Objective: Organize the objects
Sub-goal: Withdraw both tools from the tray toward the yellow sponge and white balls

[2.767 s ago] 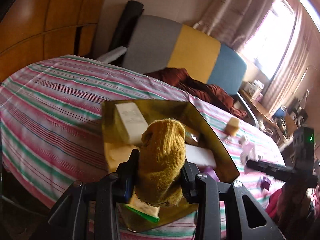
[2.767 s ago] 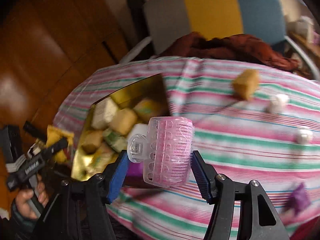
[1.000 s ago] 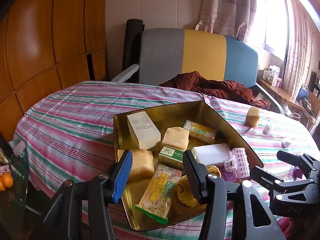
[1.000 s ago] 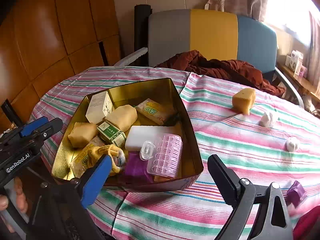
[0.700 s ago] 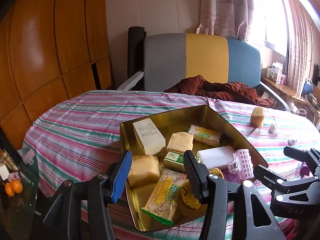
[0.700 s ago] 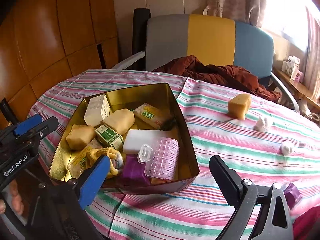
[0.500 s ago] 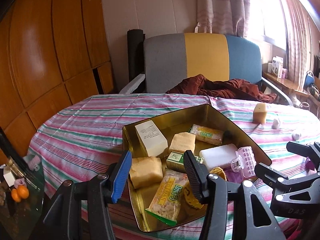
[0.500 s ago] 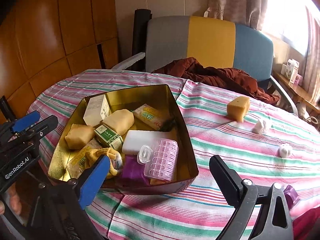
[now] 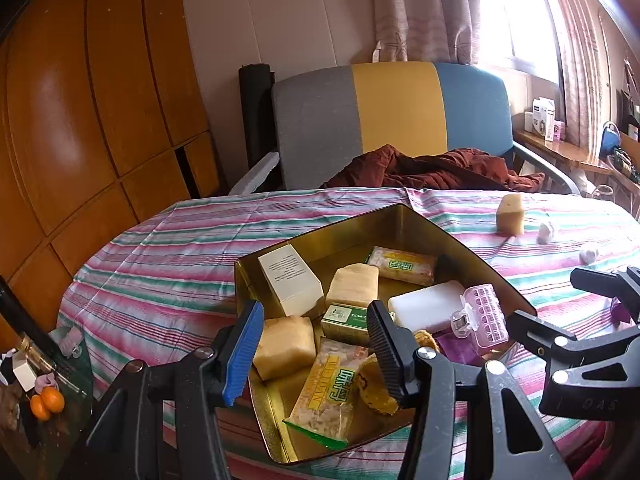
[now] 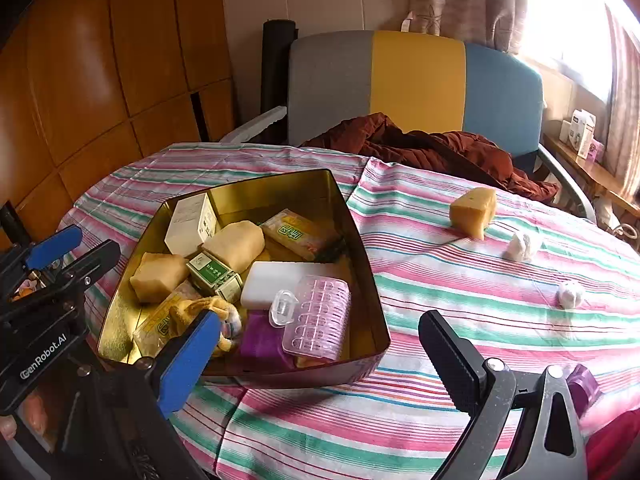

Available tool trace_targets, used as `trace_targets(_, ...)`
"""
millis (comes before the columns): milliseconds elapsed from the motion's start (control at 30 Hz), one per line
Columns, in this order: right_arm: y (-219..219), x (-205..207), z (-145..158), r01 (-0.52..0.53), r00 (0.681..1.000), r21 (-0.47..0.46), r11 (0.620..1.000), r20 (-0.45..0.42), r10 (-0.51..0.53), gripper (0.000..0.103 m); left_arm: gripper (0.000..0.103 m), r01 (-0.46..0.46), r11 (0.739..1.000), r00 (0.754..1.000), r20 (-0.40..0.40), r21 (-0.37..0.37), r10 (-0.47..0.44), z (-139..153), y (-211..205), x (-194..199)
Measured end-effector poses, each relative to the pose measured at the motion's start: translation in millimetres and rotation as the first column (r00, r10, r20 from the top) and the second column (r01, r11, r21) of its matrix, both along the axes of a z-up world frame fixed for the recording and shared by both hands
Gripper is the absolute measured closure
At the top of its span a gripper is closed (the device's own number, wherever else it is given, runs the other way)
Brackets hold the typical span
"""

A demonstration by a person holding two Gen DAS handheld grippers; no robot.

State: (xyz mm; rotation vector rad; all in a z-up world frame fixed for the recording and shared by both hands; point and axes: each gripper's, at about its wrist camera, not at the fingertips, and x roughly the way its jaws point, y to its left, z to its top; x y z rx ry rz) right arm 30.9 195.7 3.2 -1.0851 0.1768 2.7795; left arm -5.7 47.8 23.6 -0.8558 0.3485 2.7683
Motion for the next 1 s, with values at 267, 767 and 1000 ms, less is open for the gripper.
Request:
trace_targets(267, 11.2, 3.7, 0.6, 0.027, 1.0, -0.004, 1.0, -0.002, -0.027, 0.003, 0.049, 0.024, 1.0, 1.0, -0.001, -0.016, -0.024, 0.6, 6.6, 2.9)
trace_targets(767, 79.8, 23.1, 10.1, 0.156, 0.988, 0.011, 0.988, 0.009, -0.156, 0.003, 0.049, 0.069, 0.997, 0.998, 0.0, -0.046, -0.069, 1.4, 22.0, 6.3)
trace_targets(1000, 136.0, 38.0, 16.6, 0.259, 0.966, 0.026, 0.966, 0.016, -0.259, 0.003, 0.049, 0.099, 0.993, 0.995, 0.002, -0.057, -0.099, 2.1, 31.3, 6.2)
